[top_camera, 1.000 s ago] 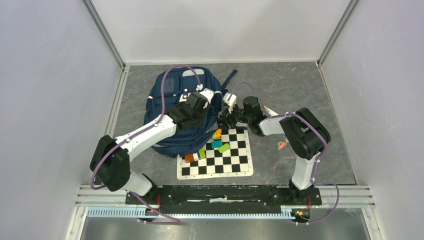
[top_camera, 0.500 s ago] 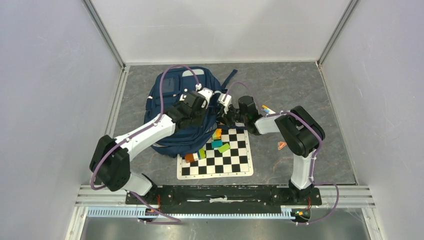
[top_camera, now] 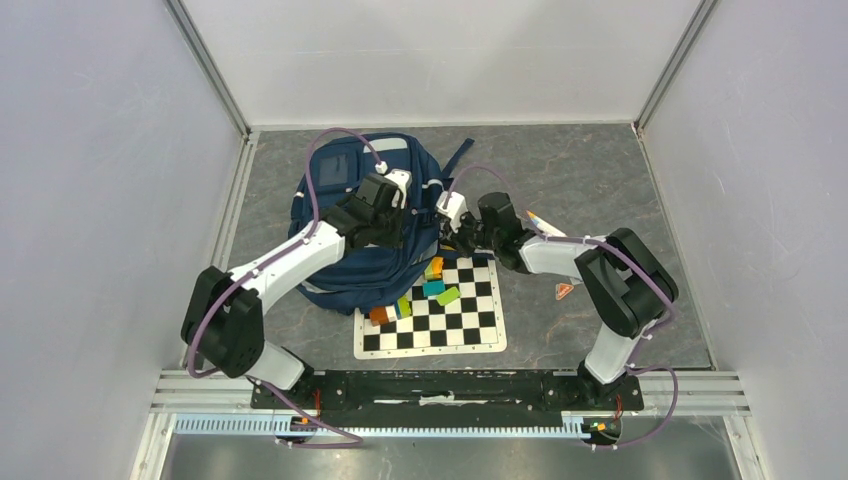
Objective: Pack the student bag
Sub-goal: Zip the student bag at the center of the board.
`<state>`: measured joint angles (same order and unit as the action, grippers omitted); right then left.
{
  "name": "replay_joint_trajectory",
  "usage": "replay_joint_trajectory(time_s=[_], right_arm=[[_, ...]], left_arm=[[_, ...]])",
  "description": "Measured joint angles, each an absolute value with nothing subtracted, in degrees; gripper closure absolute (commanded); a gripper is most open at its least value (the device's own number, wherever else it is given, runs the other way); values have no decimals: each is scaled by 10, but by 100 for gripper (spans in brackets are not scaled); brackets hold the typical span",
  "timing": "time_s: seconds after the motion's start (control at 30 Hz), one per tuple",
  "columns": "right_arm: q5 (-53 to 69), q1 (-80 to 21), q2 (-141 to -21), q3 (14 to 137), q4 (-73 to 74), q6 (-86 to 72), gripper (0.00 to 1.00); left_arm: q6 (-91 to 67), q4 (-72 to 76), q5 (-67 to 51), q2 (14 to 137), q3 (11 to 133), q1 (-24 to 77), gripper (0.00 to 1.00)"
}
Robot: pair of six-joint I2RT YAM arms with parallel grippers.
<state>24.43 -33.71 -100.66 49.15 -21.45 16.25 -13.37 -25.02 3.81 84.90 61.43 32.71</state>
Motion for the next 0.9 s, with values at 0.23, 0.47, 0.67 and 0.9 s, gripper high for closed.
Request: replay_joint_trajectory(time_s=[0.23, 0.47, 0.67, 0.9], right_arm=[[174, -379, -983, 497, -137, 178, 100], [130, -423, -936, 492, -85, 154, 100], [111, -457, -915, 485, -76, 109, 100], [77, -506, -917, 484, -66, 66, 100]], left_arm=[[-157, -249, 25, 866, 623, 321, 98], [-186, -244, 4, 877, 629, 309, 98], [-212, -233, -2, 877, 629, 306, 98], [-238, -229, -6, 877, 629, 302, 98]])
